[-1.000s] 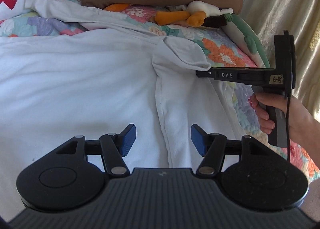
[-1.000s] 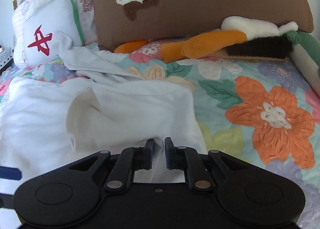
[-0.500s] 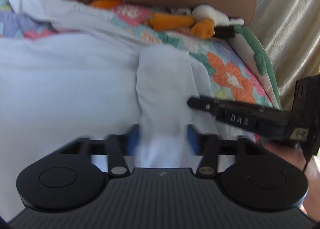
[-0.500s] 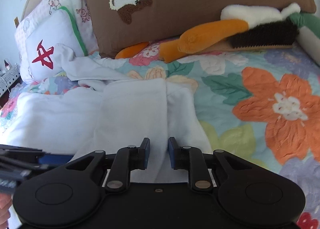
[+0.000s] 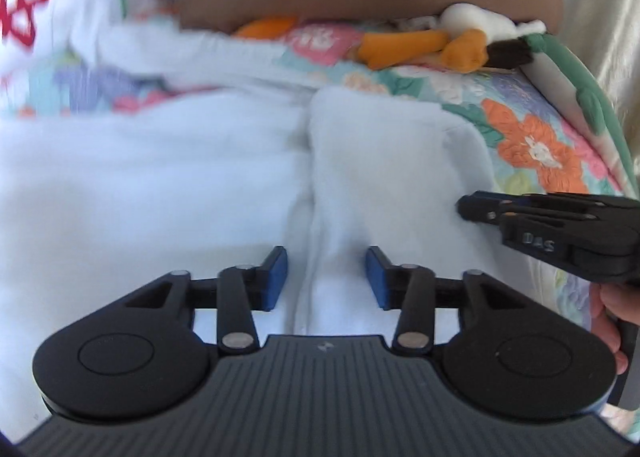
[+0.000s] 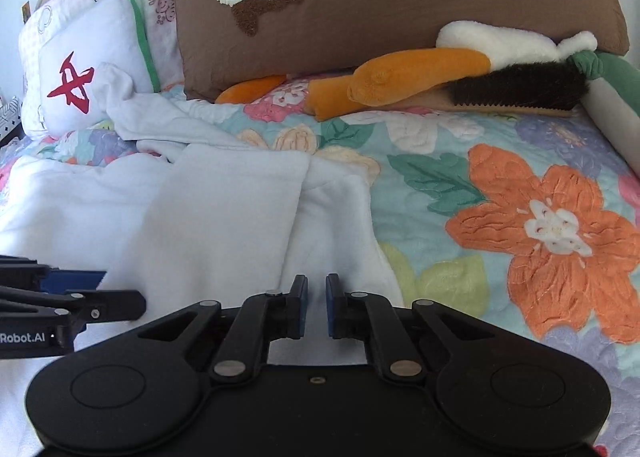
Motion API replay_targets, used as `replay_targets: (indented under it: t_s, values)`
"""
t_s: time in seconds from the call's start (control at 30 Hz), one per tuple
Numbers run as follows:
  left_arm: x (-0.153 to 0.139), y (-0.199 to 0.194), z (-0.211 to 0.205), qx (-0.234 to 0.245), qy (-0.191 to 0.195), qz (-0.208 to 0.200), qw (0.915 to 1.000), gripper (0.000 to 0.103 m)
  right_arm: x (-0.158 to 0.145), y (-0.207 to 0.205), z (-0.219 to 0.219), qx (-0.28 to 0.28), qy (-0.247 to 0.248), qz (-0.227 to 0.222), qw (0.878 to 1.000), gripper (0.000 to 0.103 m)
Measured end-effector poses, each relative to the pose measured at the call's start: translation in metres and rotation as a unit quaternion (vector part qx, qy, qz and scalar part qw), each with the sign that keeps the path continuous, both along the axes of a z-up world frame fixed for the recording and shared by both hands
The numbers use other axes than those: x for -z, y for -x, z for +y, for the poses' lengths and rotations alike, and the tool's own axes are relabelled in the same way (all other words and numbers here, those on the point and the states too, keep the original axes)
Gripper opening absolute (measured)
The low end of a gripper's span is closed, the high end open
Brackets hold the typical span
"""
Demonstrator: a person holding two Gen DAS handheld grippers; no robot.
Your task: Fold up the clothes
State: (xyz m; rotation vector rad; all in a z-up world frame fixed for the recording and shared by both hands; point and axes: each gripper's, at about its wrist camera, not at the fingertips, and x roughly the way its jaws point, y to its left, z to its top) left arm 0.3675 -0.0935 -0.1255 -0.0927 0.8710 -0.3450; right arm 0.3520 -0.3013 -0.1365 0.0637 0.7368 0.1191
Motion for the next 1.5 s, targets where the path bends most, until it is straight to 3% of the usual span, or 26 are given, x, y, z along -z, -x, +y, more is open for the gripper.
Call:
replay_targets:
  t_s: [0.1, 0.17, 0.33, 0.47, 0.53, 0.73, 0.87, 1.1, 1.13, 1.17, 1.2, 1.37, 1.5]
  values:
    - [-0.01, -0.004, 0.02, -0.009, 0.03, 0.011, 0.9994, 0.056, -0.012, 0.005, 0.004, 0.0, -0.025, -0.009, 1.0, 0.017]
    - [-0.017, -0.006, 0.033, -0.015, 0.047, 0.018, 0.9986, 0.056, -0.022, 0.01, 0.007, 0.001, -0.063, -0.01, 0.998, 0.022]
    - [-0.03, -0.016, 0.079, -0.046, 0.088, 0.032, 0.9946, 0.055, -0.046, 0.017, 0.026, 0.004, -0.143, 0.013, 0.99, 0.047]
    - [-0.042, -0.039, 0.108, -0.075, 0.086, 0.016, 0.9933, 0.053, -0.07, 0.0, 0.061, -0.031, -0.128, 0.043, 0.99, 0.053]
    - [-0.045, -0.055, 0.121, -0.094, 0.091, 0.006, 0.9915, 0.053, -0.077, -0.005, 0.073, -0.037, -0.114, 0.034, 0.992, 0.058]
    - [-0.037, -0.109, 0.143, -0.155, 0.129, 0.0, 0.9794, 0.053, -0.067, -0.004, 0.076, -0.035, -0.126, 0.019, 0.991, 0.061]
    - [-0.03, -0.144, 0.153, -0.188, 0.15, -0.002, 0.9706, 0.048, -0.051, 0.004, 0.062, -0.031, -0.106, 0.003, 0.994, 0.061]
    - [-0.006, -0.172, 0.125, -0.193, 0.131, -0.003, 0.9724, 0.048, -0.035, -0.007, 0.03, 0.01, -0.139, -0.005, 0.99, 0.061]
    - [-0.004, -0.175, 0.122, -0.195, 0.125, -0.006, 0.9729, 0.045, -0.034, -0.008, 0.029, 0.009, -0.136, -0.005, 0.991, 0.061]
    - [-0.003, -0.177, 0.119, -0.196, 0.115, -0.009, 0.9739, 0.019, -0.033, -0.009, 0.028, 0.008, -0.131, -0.007, 0.991, 0.061]
    - [-0.004, -0.176, 0.115, -0.195, 0.1, -0.014, 0.9756, 0.003, -0.032, -0.009, 0.029, 0.006, -0.124, -0.009, 0.992, 0.061]
    - [-0.037, -0.144, 0.095, -0.17, 0.057, -0.11, 0.9776, 0.003, -0.027, -0.009, 0.031, -0.021, -0.113, -0.01, 0.993, 0.061]
    - [-0.081, -0.106, 0.077, -0.137, 0.049, -0.191, 0.9707, 0.003, -0.021, -0.012, 0.035, -0.04, -0.125, -0.016, 0.991, 0.06]
